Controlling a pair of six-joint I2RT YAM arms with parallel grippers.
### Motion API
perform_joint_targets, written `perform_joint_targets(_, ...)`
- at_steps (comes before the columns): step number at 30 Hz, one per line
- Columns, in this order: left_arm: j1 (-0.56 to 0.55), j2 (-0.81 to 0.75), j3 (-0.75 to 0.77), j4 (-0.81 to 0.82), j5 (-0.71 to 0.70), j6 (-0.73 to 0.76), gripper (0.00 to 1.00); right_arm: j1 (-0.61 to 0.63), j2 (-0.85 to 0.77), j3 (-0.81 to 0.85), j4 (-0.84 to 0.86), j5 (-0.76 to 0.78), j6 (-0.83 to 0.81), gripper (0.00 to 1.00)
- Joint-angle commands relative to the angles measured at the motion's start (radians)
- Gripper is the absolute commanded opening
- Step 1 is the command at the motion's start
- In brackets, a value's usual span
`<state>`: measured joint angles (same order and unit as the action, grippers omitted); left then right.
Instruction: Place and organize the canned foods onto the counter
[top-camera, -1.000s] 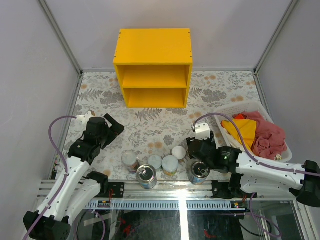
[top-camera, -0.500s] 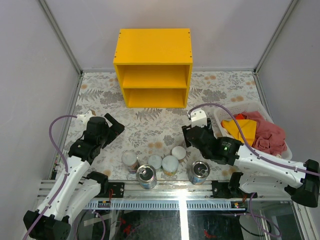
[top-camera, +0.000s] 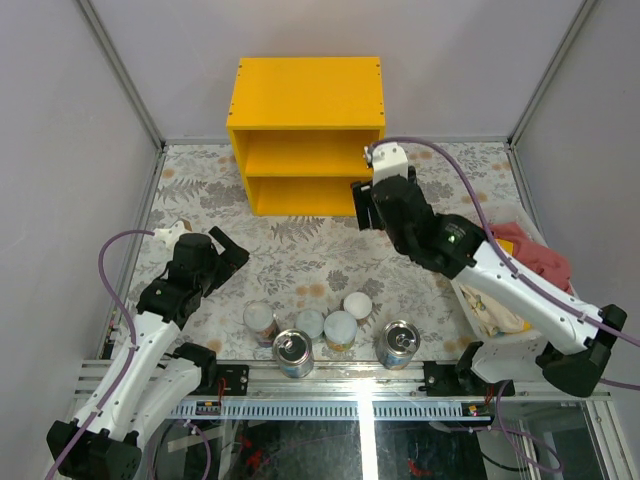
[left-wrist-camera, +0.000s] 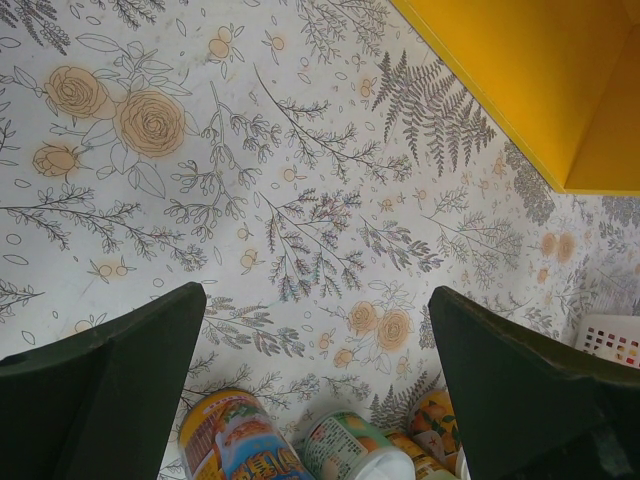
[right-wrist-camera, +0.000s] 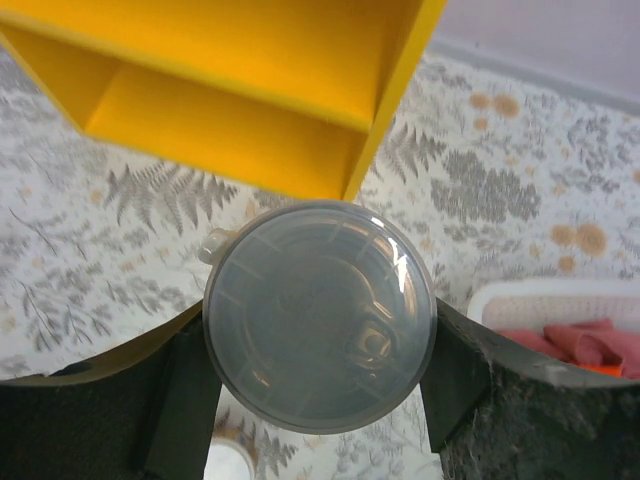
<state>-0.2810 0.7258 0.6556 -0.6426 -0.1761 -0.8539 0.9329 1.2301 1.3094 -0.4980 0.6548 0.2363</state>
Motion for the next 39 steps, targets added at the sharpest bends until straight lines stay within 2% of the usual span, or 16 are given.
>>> perform_joint_targets(1, -0.004, -0.003, 0.002, 0.051, -0.002, 0.020, 0.94, -0.056, 0.072, 0.274, 0.062, -0.042, -0.106, 0.17)
perform_joint_targets(5, -0.004, -0.002, -0.002, 0.054, -0.002, 0.018, 0.94, -0.096, 0.179, 0.498, -0.013, -0.088, -0.136, 0.17)
perform_joint_targets(16, -0.004, 0.011, -0.007, 0.064, -0.003, 0.012, 0.95, -0.161, 0.372, 0.879, -0.109, -0.174, -0.169, 0.15)
perform_joint_targets(32, -0.004, 0.039, -0.016, 0.090, 0.001, -0.001, 0.94, -0.213, 0.533, 1.184, -0.101, -0.233, -0.189, 0.14)
perform_joint_targets(39, -0.004, 0.055, -0.017, 0.106, -0.004, 0.001, 0.94, -0.247, 0.564, 1.205, -0.047, -0.248, -0.201, 0.14)
